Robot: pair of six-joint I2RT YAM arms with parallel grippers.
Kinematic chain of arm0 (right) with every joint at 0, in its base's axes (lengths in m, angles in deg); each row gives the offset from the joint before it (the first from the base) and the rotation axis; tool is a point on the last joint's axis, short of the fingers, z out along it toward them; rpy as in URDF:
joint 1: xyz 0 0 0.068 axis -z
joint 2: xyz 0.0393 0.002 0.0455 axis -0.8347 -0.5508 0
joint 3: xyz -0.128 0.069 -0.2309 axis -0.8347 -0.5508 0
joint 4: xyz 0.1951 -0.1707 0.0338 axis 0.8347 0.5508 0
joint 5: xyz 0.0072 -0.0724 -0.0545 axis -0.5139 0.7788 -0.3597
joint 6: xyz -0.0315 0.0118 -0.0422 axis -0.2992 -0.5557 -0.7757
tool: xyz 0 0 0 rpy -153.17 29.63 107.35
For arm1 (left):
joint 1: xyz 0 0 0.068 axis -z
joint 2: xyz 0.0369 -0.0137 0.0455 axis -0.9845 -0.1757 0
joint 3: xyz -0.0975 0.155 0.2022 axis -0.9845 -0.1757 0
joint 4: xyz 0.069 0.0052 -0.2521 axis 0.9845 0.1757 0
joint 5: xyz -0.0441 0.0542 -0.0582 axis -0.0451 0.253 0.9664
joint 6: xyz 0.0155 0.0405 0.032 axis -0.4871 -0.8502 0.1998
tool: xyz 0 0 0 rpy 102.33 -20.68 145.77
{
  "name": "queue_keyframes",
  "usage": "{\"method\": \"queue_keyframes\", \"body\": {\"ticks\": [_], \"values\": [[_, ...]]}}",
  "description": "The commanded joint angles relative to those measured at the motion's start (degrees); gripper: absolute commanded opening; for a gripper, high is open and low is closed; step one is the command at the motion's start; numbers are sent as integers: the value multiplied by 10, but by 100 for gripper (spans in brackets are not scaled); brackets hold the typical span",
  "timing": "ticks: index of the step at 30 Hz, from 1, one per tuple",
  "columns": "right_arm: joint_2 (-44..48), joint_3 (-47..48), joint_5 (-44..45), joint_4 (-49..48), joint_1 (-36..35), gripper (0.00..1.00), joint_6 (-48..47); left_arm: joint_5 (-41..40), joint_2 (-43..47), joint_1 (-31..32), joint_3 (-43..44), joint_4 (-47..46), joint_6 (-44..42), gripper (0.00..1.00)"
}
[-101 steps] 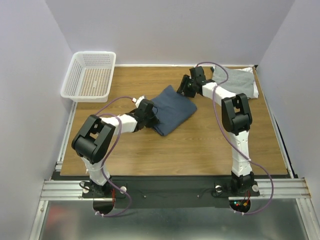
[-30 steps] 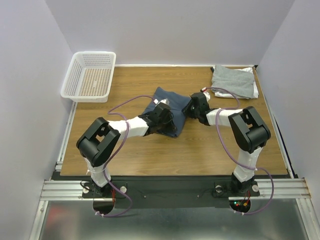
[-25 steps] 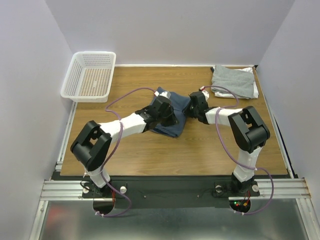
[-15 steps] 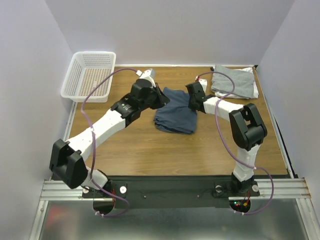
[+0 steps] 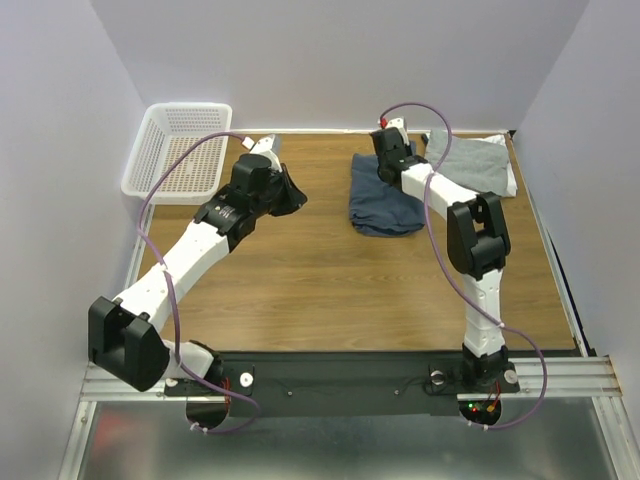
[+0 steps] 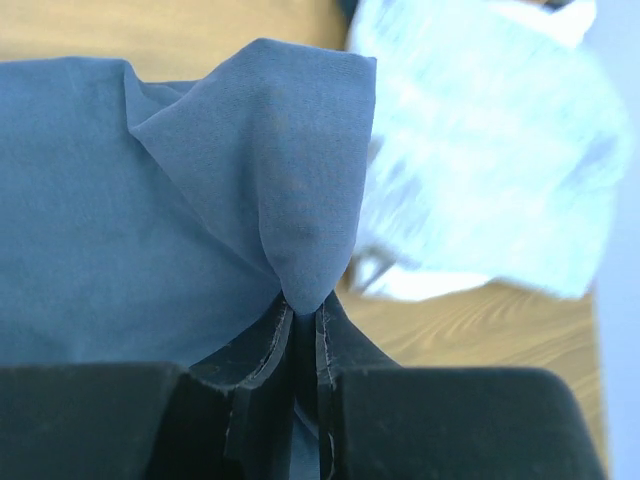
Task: Fold and stack the tank tops
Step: Neatly place the folded tank top to the corner
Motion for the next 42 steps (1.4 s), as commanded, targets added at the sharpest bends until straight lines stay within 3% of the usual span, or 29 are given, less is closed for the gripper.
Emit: {"method": "queue_keyframes", "body": {"ticks": [1,9,22,32,42], "values": [[-27,74,56,-7,18,0,-86,15,26,-13,-14,-6,-40,0],[-96,225,85,-7,27,0,-179,27,13,-28,-21,-10,-74,0],[-147,370,95,-8,43,0,-279,61,-8,-39,-43,-32,-78,0],[-142,418,94,-20,63,0,-326,76,-23,-42,-48,-34,-79,0],[-97,374,73,-27,101,0,-302,85,-31,-43,-50,-38,-77,0]]}}
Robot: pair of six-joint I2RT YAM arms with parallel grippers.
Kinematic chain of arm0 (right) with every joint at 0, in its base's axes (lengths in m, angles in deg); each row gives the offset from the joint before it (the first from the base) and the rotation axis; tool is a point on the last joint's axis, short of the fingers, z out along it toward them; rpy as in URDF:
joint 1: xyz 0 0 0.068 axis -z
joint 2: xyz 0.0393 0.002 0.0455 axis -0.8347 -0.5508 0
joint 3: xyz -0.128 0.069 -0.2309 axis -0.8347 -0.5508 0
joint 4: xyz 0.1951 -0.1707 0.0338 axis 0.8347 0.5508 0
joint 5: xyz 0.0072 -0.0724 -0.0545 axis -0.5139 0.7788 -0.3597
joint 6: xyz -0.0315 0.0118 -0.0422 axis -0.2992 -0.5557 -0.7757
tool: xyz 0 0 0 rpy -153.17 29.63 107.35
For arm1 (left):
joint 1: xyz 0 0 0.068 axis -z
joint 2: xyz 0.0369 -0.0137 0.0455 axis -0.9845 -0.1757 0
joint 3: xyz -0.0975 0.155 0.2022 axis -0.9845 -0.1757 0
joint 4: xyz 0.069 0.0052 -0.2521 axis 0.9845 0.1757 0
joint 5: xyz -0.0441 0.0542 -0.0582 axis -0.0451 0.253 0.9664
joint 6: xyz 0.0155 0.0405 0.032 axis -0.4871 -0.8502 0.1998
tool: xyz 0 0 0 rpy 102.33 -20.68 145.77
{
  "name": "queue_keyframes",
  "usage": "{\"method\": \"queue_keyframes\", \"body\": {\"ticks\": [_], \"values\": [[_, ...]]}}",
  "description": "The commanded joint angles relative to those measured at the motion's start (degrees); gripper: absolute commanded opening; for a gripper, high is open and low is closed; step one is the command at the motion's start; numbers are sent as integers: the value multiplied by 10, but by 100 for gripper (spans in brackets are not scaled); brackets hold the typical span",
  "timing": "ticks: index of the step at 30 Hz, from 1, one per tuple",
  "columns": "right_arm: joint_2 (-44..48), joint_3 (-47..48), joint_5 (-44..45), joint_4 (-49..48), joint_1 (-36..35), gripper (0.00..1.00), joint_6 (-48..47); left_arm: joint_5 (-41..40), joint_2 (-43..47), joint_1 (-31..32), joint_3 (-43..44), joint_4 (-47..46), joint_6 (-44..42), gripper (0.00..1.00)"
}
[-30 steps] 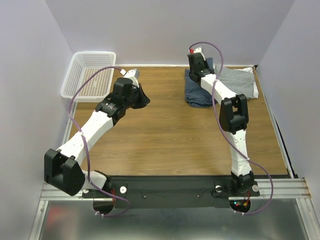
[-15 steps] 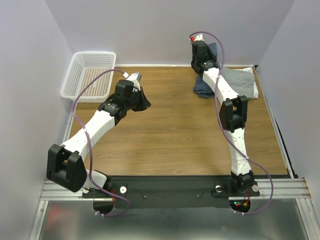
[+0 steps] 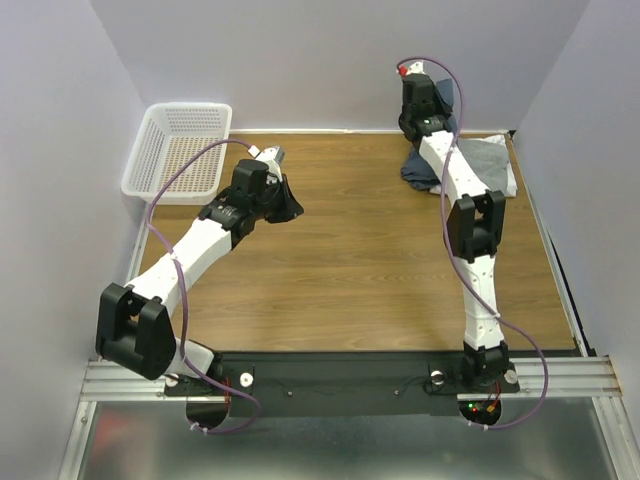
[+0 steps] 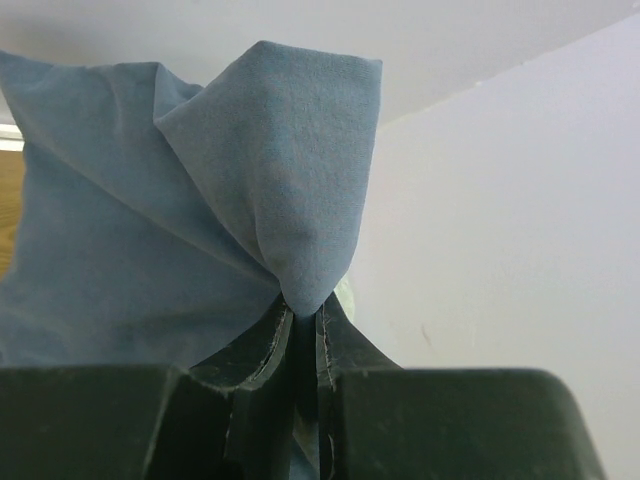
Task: Fold and stack the tank tops
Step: Neatly place the folded tank top to the corner
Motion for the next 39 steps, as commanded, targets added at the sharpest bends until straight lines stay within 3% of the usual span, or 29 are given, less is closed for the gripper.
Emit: {"method": "queue_keyframes", "body": {"ticks": [1,17,21,24,27,28,30,34,39], "values": [[56,-30,-6,-34,26,0,22,14,0,-4,-6,-19,-10,0],[98,-198,-70,-34,138,0,175,22,-12,-4,-14,-23,-10,0],[104,-221,-71,-33,170,11,213,22,-14,-4,-17,-25,-10,0],[116,-239,-79,-30,181,31,244,22,-15,-4,-17,-25,-10,1],[123,-244,-80,-21,182,58,263,17,-12,-4,-16,-25,-11,3],[128,-244,-81,-19,182,76,274,16,-12,-4,-17,-25,-11,4],[139,-240,-86,-4,182,92,289,13,-8,-4,-15,-23,-13,8],[172,-244,-136,37,182,100,347,3,3,-4,-11,-22,-13,14],[271,-324,-280,60,182,100,459,-21,22,-4,1,-10,-13,19]]}}
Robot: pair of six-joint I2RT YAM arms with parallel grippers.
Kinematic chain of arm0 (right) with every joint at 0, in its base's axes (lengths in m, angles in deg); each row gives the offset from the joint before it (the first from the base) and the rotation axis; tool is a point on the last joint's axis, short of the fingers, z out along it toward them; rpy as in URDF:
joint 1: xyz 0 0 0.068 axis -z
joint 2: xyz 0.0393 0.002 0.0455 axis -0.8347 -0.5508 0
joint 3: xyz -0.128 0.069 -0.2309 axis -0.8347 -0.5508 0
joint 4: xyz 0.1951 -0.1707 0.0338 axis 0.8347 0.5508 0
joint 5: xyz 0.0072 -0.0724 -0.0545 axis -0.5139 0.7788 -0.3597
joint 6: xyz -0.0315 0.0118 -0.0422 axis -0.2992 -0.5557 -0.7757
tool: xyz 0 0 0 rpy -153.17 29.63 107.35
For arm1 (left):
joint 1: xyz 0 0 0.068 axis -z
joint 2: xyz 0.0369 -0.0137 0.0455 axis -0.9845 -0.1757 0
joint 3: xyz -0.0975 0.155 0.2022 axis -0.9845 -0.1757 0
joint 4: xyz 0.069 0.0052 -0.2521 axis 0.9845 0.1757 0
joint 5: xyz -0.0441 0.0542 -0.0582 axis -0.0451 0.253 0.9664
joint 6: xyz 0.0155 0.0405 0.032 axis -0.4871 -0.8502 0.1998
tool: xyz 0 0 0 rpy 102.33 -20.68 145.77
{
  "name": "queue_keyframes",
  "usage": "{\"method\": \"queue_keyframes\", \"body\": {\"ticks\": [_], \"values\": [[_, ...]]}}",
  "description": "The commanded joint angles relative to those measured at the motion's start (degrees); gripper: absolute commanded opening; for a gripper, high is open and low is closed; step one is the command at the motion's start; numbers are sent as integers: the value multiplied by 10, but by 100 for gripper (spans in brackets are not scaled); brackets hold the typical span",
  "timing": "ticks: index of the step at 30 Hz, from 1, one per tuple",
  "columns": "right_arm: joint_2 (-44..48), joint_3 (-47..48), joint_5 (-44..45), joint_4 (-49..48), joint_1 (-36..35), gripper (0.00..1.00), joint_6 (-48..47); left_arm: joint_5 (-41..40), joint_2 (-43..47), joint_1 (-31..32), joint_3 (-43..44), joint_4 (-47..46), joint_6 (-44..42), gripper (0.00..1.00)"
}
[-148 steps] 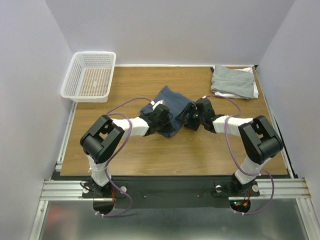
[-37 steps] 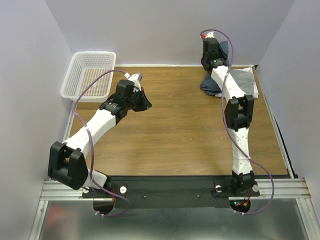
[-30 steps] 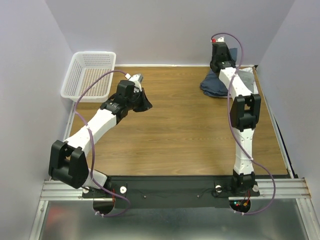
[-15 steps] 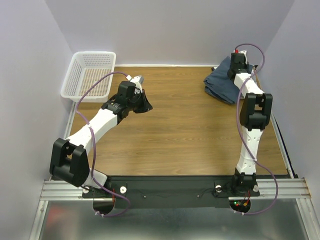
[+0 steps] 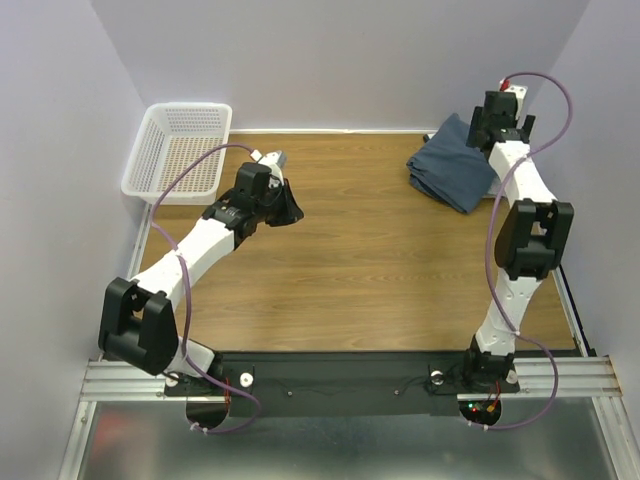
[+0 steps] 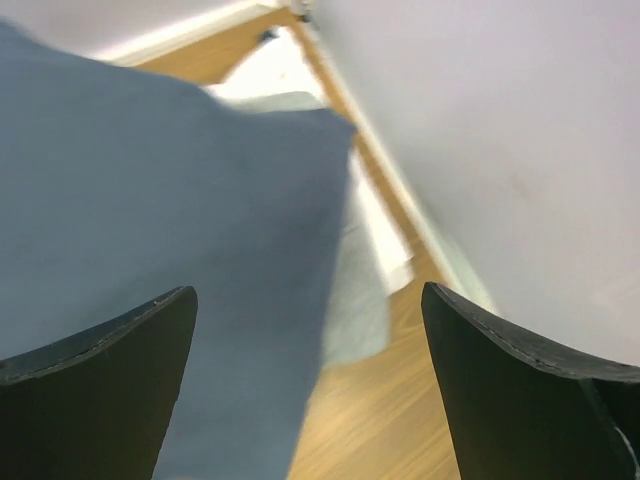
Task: Fold and stack the tank tops
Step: Neatly place the folded tank top to the corner
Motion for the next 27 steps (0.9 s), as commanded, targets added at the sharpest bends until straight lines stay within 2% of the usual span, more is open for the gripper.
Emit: {"method": "queue_keyframes", "body": {"ticks": [1,4,5,6,8,14,19,27], "values": [[106,-64,-166,16,-3,100,127,-25,48,-4,14,-1,-11,19],[161,-136,-266,10,-12,100,169,-46,66,-4,15,3,-11,20],[174,-154,-273,9,-20,100,175,-49,71,-4,13,5,-10,20],[267,-261,-239,-21,-80,100,186,-73,98,-4,-5,2,2,20],[286,-310,-231,-34,-114,100,194,-83,112,-4,-18,1,5,21],[454,-515,-268,-112,-242,100,255,-112,163,-1,-75,-15,31,21],[561,-595,-273,-121,-265,100,269,-131,196,6,-105,-25,42,21],[629,-621,-253,-108,-265,100,270,-157,221,14,-128,-28,49,21]]}}
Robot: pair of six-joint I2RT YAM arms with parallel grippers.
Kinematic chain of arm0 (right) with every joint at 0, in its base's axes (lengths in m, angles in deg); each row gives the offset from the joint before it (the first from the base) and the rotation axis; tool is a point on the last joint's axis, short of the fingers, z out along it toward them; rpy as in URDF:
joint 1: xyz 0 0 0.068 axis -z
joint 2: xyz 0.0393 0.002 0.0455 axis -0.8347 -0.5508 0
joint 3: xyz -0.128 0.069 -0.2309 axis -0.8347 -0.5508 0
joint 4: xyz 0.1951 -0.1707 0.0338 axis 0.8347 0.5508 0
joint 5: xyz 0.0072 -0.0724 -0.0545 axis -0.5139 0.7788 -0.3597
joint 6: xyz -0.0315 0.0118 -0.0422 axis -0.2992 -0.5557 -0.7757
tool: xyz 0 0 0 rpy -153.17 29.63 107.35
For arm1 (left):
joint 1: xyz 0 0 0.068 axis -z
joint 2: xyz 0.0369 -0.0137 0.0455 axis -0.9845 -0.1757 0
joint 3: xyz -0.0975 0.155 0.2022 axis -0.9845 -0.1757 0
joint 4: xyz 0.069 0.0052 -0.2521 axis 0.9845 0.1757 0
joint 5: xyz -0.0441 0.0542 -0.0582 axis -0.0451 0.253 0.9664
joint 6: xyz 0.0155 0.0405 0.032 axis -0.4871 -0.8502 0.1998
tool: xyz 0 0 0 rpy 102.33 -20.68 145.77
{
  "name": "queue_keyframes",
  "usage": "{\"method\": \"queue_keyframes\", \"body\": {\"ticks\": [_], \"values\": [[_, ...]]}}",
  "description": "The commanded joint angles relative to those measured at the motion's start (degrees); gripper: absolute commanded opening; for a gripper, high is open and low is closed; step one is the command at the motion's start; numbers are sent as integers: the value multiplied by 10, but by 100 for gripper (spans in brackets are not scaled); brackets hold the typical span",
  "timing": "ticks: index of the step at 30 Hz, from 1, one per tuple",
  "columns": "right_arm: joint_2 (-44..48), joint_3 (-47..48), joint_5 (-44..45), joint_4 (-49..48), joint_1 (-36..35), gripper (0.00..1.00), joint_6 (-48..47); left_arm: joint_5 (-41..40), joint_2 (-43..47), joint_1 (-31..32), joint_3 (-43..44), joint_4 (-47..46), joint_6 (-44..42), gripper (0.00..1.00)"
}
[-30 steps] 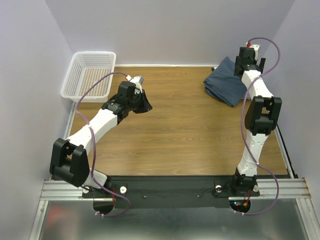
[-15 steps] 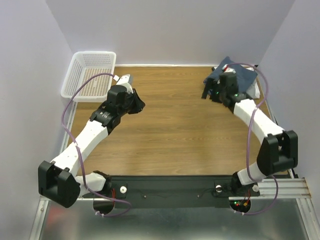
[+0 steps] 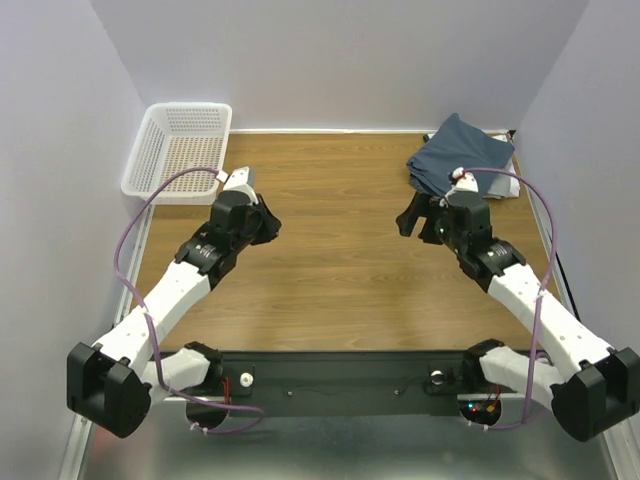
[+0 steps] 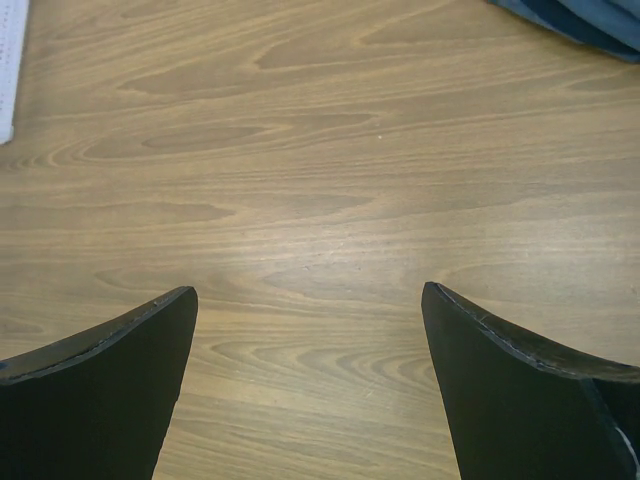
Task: Fold and stack the tank tops
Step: Neatly place the folded tank top to the corner
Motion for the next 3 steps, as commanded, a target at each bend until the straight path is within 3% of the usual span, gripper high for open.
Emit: {"method": "queue_keyframes", "body": {"ticks": [1,3], "values": [[20,3,19,-31,1,100,11,-20,28,4,2,-22,2,21],[24,5,28,-31,1,100,11,-21,29,4,7,-19,0,21]]}}
